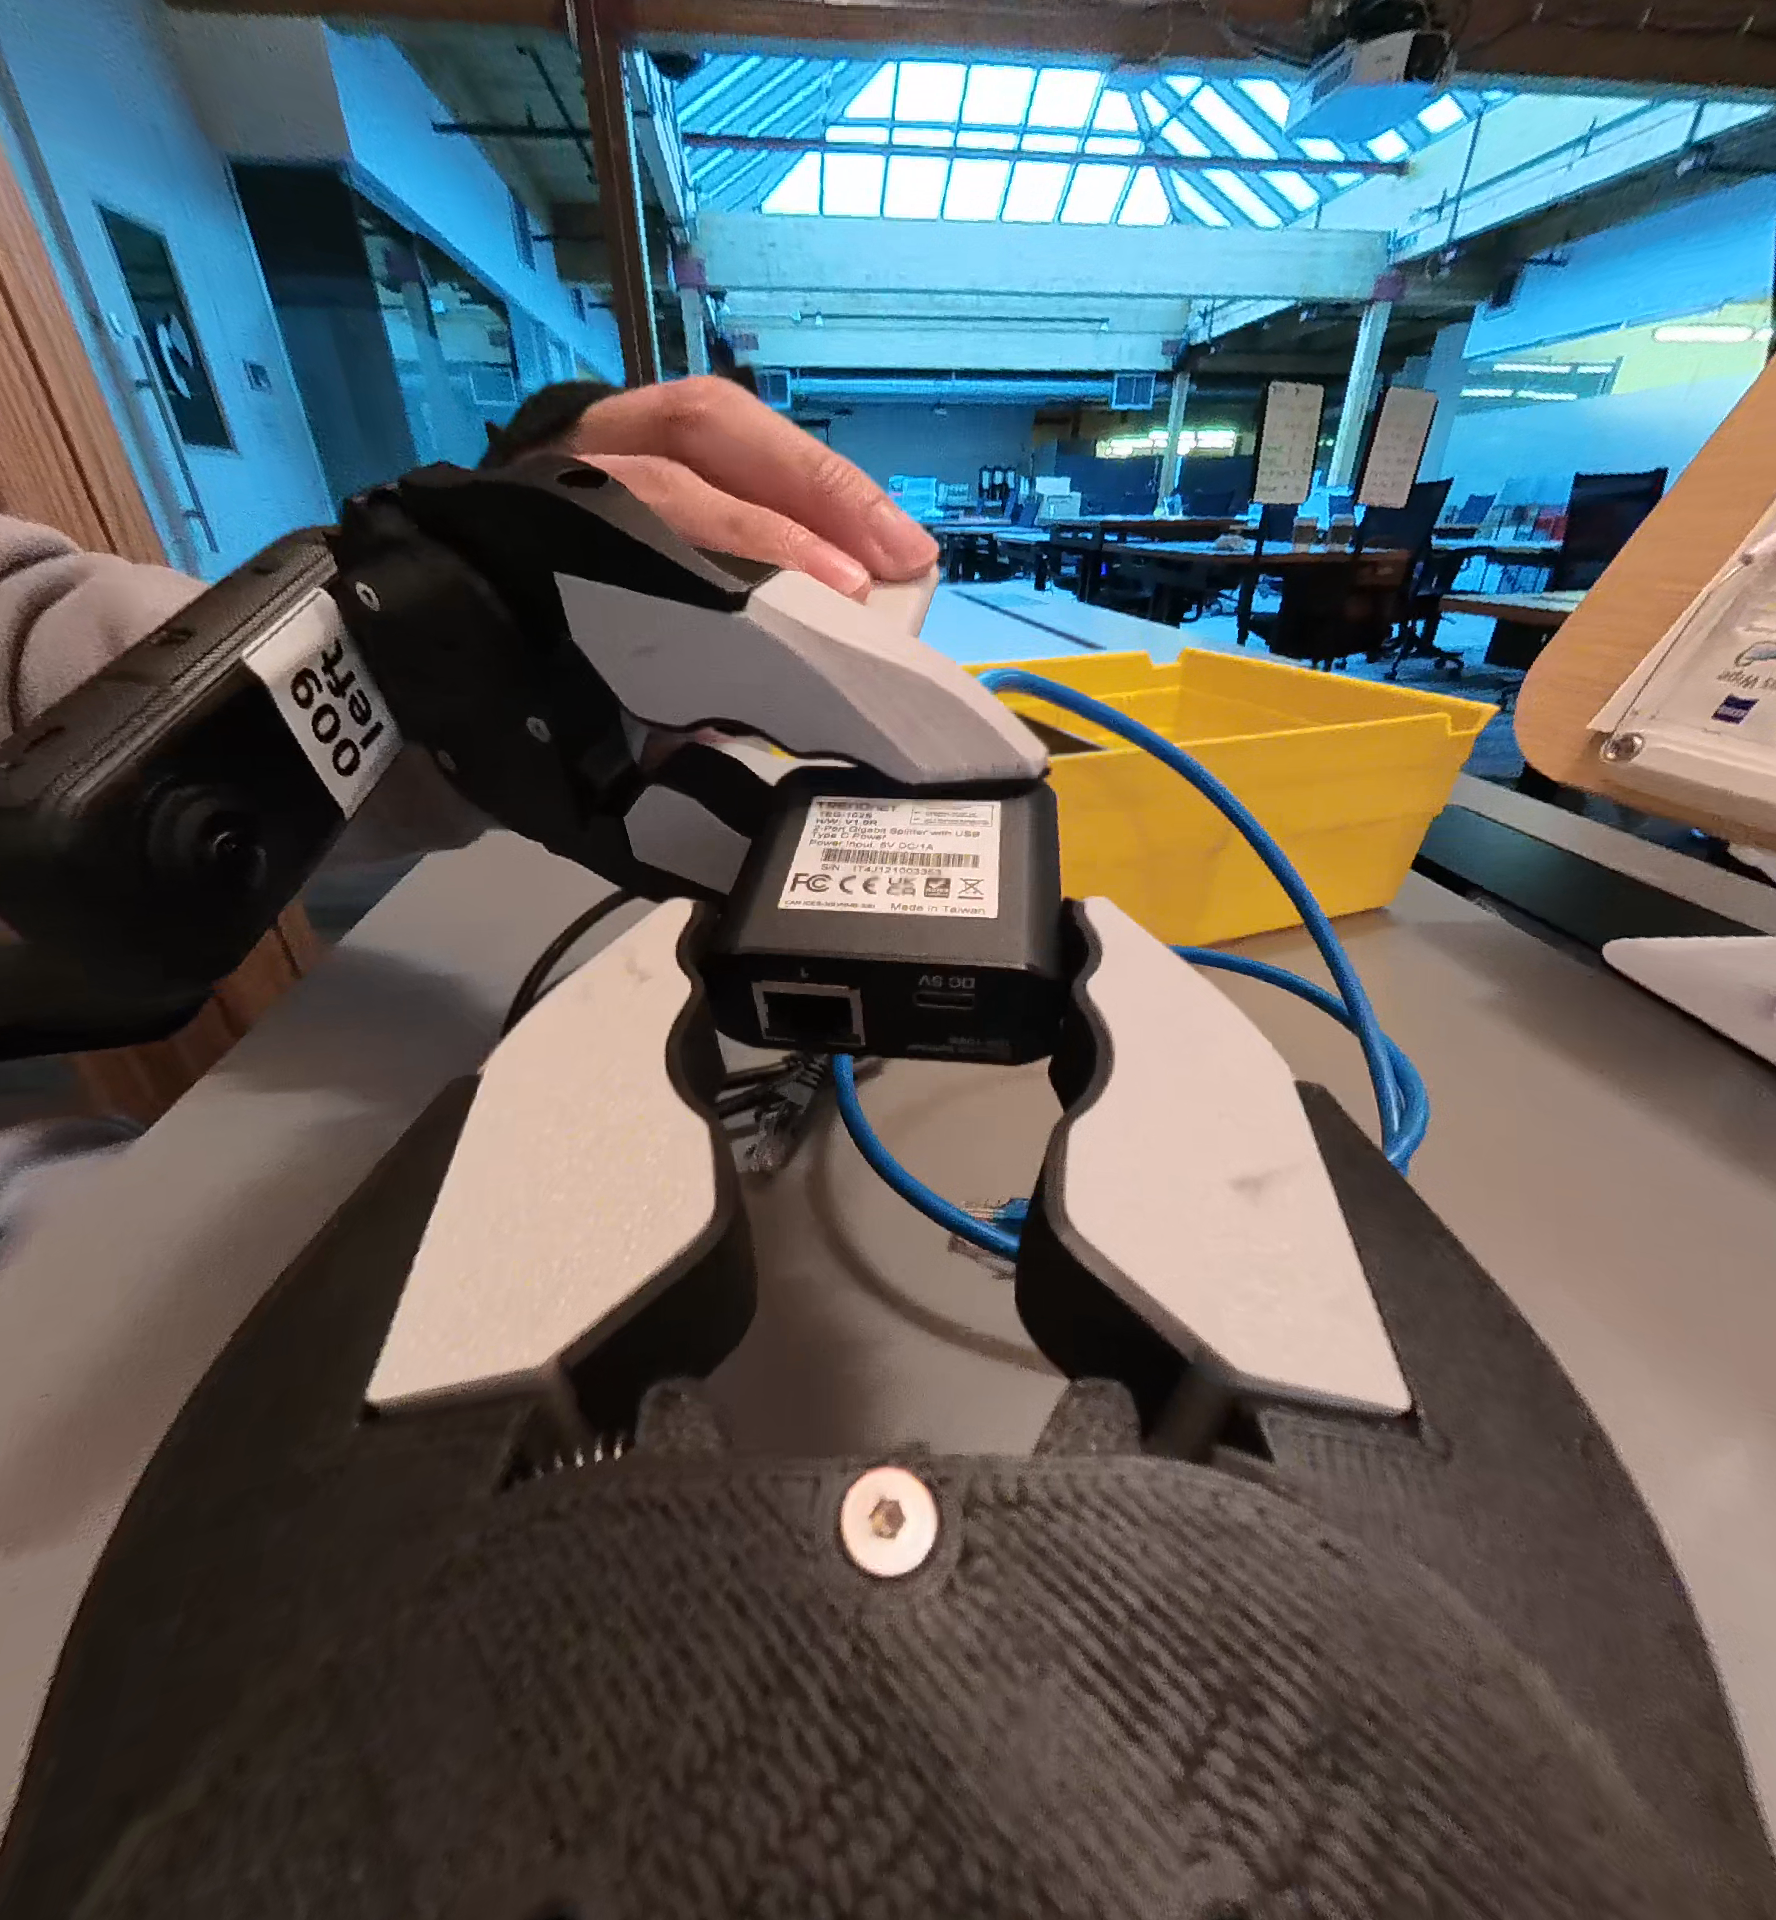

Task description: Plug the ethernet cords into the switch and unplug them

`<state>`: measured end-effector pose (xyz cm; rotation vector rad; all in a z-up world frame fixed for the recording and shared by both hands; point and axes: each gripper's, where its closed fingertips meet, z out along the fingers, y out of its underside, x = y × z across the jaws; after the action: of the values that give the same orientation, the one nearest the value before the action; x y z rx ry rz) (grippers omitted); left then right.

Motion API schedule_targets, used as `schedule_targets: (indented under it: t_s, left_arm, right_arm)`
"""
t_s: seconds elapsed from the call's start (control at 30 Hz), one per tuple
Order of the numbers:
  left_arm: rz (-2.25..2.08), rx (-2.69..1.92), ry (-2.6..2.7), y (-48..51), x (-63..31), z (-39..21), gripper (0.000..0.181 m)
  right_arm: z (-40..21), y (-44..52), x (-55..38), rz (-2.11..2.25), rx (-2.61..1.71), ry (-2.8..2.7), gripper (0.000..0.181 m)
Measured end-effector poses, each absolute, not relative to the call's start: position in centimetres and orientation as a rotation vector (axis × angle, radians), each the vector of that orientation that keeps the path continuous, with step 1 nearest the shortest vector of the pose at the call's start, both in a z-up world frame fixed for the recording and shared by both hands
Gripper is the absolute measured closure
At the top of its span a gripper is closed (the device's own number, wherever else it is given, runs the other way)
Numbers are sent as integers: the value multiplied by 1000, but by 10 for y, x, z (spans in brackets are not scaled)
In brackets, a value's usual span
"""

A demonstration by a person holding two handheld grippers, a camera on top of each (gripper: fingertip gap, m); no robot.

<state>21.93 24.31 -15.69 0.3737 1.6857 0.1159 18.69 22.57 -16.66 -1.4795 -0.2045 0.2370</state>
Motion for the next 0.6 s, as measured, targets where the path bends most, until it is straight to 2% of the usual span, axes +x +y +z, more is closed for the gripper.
schedule_targets:
  t_s: [0.03,0.13,0.6]
  left_arm:
    - [126,343,1671,246,221,-154,153]
    - [173,283,1644,258,225,-150,139]
    - [112,215,1651,255,216,-173,129]
  right_arm:
    - [-165,226,187,245,-1466,-195,118]
    - [-168,227,188,260,-1464,-180,118]
    - [-160,221,190,293,-1406,-167,118]
